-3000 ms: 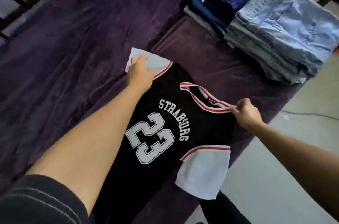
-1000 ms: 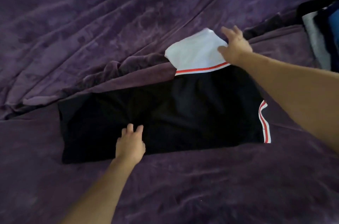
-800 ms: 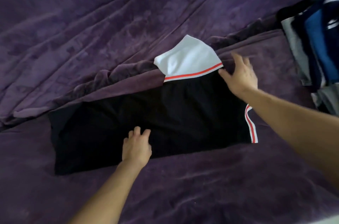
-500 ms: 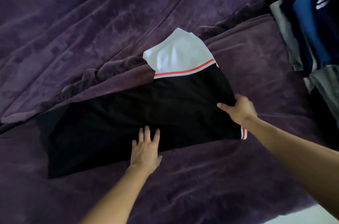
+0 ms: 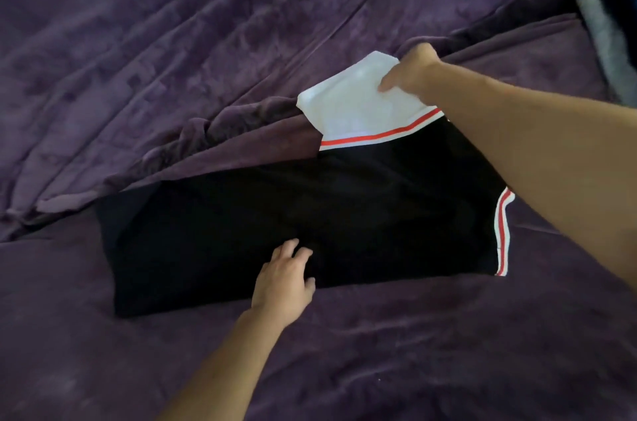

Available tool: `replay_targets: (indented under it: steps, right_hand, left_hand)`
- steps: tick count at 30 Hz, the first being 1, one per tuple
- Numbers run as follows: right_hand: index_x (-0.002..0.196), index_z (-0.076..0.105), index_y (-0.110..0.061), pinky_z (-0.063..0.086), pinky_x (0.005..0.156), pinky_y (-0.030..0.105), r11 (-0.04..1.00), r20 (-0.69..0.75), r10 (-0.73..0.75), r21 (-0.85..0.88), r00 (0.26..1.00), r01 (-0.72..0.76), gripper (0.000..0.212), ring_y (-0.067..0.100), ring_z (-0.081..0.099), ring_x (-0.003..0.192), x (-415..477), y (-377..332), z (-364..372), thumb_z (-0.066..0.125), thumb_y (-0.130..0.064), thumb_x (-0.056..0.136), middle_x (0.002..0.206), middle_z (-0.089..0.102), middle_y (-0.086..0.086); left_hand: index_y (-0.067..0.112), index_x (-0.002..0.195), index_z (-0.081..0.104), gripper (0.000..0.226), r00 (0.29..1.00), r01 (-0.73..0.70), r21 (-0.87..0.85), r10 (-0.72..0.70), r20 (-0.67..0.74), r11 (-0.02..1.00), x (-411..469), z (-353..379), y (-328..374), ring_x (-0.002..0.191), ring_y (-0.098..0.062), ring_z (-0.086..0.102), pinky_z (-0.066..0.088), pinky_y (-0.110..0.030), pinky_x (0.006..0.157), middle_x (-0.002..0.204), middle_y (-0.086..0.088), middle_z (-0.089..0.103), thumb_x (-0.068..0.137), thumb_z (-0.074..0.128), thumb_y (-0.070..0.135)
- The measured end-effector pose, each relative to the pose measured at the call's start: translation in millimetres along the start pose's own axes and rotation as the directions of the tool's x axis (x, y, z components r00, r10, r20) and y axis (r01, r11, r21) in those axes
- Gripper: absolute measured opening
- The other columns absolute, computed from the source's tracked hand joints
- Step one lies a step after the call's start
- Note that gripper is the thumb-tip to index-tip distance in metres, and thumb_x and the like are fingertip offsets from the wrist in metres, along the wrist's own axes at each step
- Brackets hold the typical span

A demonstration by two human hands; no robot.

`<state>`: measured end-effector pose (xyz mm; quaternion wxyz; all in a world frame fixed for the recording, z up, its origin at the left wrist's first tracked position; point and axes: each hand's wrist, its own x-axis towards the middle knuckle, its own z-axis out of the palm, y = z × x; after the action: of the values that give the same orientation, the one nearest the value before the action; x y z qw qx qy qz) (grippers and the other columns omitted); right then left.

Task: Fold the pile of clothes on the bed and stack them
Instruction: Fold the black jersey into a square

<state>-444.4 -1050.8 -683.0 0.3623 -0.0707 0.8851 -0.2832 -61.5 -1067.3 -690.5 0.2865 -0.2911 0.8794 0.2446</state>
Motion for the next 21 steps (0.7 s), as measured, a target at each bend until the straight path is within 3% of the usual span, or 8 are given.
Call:
replay_targets:
  steps: [2, 4, 9, 12, 15, 17, 19, 21]
  right_hand:
    - [0.097, 0.066, -0.004, 0.045, 0.058, 0.011, 0.977, -0.056, -0.201, 0.058, 0.978, 0.204, 0.028, 0.008, 0.058, 0.065, -27.7, 3.2, -3.2, 0.078, -0.011, 0.073, 0.077, 0.062, 0.0]
    - [0.077, 0.065, -0.005, 0.033, 0.049, 0.01, 0.855, -0.135, -0.516, -0.023, 0.846, 0.518, 0.012, 0.002, 0.043, 0.055, -73.6, 19.6, -8.5, 0.07, -0.014, 0.072, 0.063, 0.051, -0.007]
    - [0.078, 0.069, -0.006, 0.046, 0.088, 0.034, 0.533, 0.183, -0.78, -0.309, 0.599, 0.788, 0.028, 0.027, 0.064, 0.099, -174.7, 118.7, 1.6, 0.063, 0.015, 0.061, 0.095, 0.071, 0.009]
    - [0.098, 0.074, -0.007, 0.04, 0.104, 0.056, 0.48, 0.326, -0.651, -0.521, 0.685, 0.705, 0.047, 0.038, 0.052, 0.126, -193.9, 171.1, 6.0, 0.064, 0.02, 0.06, 0.124, 0.064, 0.013]
    - [0.114, 0.067, -0.007, 0.046, 0.094, 0.056, 0.759, -0.076, -0.559, -0.45, 0.826, 0.472, 0.048, 0.038, 0.051, 0.125, -196.5, 195.3, -1.2, 0.069, 0.01, 0.068, 0.132, 0.058, 0.015]
    - [0.134, 0.05, -0.015, 0.042, 0.1, 0.05, 0.972, -0.32, -0.179, -0.201, 0.93, 0.118, 0.06, 0.032, 0.043, 0.13, -188.7, 193.6, -7.0, 0.073, -0.028, 0.08, 0.142, 0.046, 0.009]
    - [0.14, 0.037, -0.019, 0.043, 0.099, 0.046, 0.987, -0.289, 0.156, 0.009, 0.944, -0.16, 0.087, 0.029, 0.045, 0.128, -177.2, 186.3, -6.7, 0.072, -0.058, 0.071, 0.14, 0.045, 0.005]
    - [0.137, 0.038, -0.018, 0.048, 0.093, 0.047, 0.965, -0.208, 0.26, 0.022, 0.943, -0.261, 0.094, 0.03, 0.053, 0.119, -168.2, 176.1, -1.9, 0.076, -0.062, 0.062, 0.132, 0.053, 0.005]
  left_hand:
    - [0.024, 0.139, 0.043, 0.048, 1.0, 0.021, -0.027, -0.022, -0.006, 0.999, -1.7, -2.6, -3.5, 0.135, -0.013, 0.034, 0.044, -0.031, 0.1, 0.149, 0.005, 0.029, 0.093, 0.056, 0.029]
    - [0.022, 0.137, 0.045, 0.044, 0.998, 0.051, -0.073, -0.053, -0.018, 0.996, -4.2, -8.3, -7.9, 0.127, -0.011, 0.042, 0.047, -0.03, 0.095, 0.142, 0.006, 0.036, 0.094, 0.054, 0.028]
    - [0.015, 0.127, 0.056, 0.035, 0.982, 0.131, -0.143, -0.149, -0.118, 0.981, -6.5, -24.2, -18.4, 0.11, -0.019, 0.053, 0.051, -0.035, 0.085, 0.124, -0.001, 0.05, 0.093, 0.054, 0.02]
    - [0.009, 0.11, 0.064, 0.025, 0.95, 0.063, -0.098, -0.09, -0.299, 0.993, -6.6, -31.1, -8.2, 0.102, -0.024, 0.056, 0.051, -0.037, 0.075, 0.111, -0.004, 0.055, 0.085, 0.06, 0.009]
    - [0.008, 0.1, 0.067, 0.031, 0.873, -0.154, 0.006, 0.139, -0.468, 0.988, -3.8, -28.8, 16.5, 0.09, -0.03, 0.058, 0.054, -0.039, 0.067, 0.104, -0.009, 0.058, 0.071, 0.067, -0.002]
    - [0.014, 0.114, 0.064, 0.044, 0.883, -0.277, 0.119, 0.301, -0.361, 0.954, 1.3, -16.4, 38.8, 0.097, -0.031, 0.055, 0.053, -0.042, 0.073, 0.116, -0.01, 0.054, 0.071, 0.066, 0.002]
    - [0.024, 0.136, 0.048, 0.056, 0.934, -0.318, 0.162, 0.338, -0.116, 0.934, 10.6, 2.1, 54.3, 0.121, -0.027, 0.041, 0.047, -0.043, 0.09, 0.143, -0.007, 0.034, 0.082, 0.056, 0.01]
    - [0.029, 0.144, 0.035, 0.059, 0.958, -0.285, 0.143, 0.276, 0.079, 0.948, 20.9, 10.8, 60.8, 0.135, -0.023, 0.023, 0.038, -0.041, 0.101, 0.155, 0.0, 0.012, 0.089, 0.047, 0.012]
